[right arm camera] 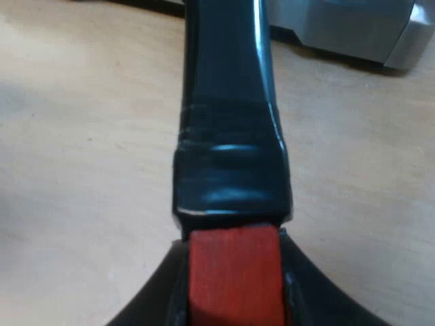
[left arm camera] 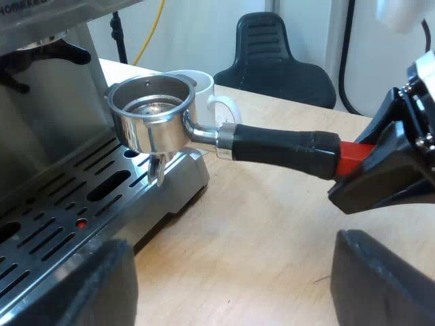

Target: Grind coffee beans and then tamp

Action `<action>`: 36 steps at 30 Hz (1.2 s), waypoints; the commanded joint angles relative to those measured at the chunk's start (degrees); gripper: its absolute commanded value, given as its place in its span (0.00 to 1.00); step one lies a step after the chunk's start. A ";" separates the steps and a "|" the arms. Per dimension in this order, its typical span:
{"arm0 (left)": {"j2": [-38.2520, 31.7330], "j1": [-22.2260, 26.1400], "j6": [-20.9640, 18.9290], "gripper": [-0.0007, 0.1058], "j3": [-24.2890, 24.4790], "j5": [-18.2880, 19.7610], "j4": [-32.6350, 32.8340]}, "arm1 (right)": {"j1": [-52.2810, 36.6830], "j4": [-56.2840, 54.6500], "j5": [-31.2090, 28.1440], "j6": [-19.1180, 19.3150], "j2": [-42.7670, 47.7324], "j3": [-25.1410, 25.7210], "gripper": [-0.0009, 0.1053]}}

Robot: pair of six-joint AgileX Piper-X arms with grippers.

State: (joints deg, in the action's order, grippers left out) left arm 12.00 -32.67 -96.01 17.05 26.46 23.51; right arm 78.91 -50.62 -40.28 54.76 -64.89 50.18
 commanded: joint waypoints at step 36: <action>-0.40 -0.30 -0.68 0.59 0.11 1.70 2.29 | -12.96 39.78 18.98 28.65 7.48 -22.41 0.01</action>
State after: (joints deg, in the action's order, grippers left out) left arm 12.00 -32.67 -96.01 17.05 27.71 26.30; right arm 66.20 -13.76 -20.33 82.54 -58.18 27.37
